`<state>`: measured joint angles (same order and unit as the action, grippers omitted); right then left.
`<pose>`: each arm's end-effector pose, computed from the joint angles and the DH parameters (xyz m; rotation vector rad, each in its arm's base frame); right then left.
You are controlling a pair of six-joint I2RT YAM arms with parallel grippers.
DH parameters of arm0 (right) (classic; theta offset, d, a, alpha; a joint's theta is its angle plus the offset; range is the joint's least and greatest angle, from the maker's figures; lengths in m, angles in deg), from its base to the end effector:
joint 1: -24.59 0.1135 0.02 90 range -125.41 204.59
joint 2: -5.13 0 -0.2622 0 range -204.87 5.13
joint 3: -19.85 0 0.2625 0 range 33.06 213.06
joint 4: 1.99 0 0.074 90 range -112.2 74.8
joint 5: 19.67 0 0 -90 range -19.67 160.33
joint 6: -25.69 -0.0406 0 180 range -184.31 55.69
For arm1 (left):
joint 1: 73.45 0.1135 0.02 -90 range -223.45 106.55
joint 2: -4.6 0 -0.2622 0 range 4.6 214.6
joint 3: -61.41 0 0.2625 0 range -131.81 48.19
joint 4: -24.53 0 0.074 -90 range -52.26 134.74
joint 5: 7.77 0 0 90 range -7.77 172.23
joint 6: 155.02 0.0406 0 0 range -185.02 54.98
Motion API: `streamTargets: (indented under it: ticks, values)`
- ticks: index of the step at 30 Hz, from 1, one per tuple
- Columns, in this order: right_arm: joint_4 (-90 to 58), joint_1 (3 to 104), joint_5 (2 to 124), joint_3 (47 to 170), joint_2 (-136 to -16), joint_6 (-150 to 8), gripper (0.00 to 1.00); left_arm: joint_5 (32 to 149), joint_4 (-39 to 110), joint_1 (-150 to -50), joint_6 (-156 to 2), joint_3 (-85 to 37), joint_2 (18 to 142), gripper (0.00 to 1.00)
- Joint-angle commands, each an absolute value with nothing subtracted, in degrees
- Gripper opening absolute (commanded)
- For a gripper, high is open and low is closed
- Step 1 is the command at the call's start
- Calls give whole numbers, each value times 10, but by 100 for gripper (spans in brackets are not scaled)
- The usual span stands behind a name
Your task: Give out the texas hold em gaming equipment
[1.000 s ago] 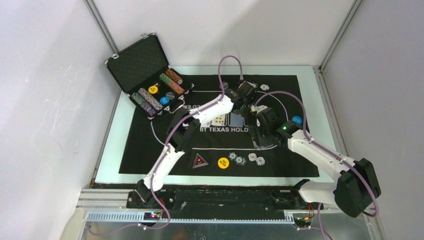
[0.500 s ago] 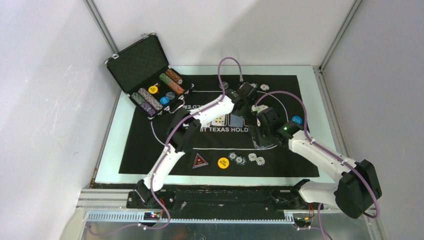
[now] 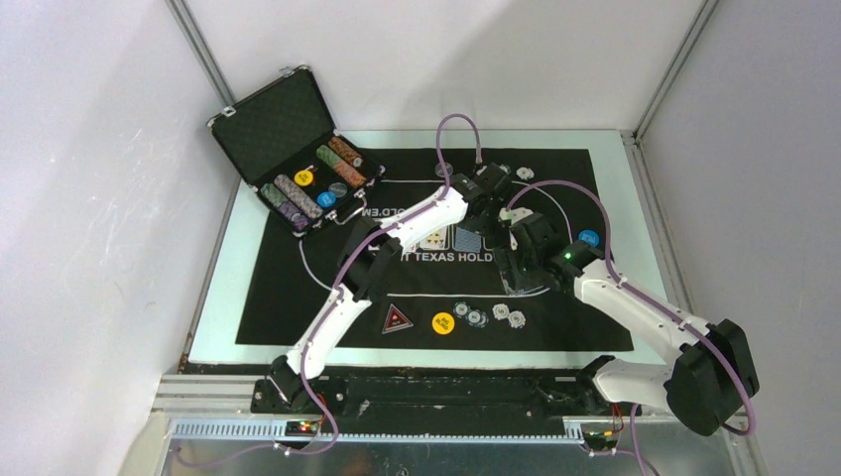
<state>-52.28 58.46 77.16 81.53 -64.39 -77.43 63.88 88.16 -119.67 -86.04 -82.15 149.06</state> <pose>0.2092 0.1346 0.2262 -0.4216 2.5470 0.1526 0.3858 -0.3841 0.1602 0.4743 2.5566 0.0243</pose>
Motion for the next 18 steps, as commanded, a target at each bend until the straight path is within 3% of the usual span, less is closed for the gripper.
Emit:
streamTargets:
  ticks: [1, 12, 18]
  values:
    - [-494, 582, 770, 818, -626, -778, 0, 619, 903, -1199, -867, -841, 1493, 100]
    - [-494, 582, 769, 817, -628, -778, 0, 638, 877, -1198, -877, -840, 1490, 96]
    - [-495, 582, 770, 817, -628, -778, 0, 606, 846, -1192, -892, -840, 1459, 100]
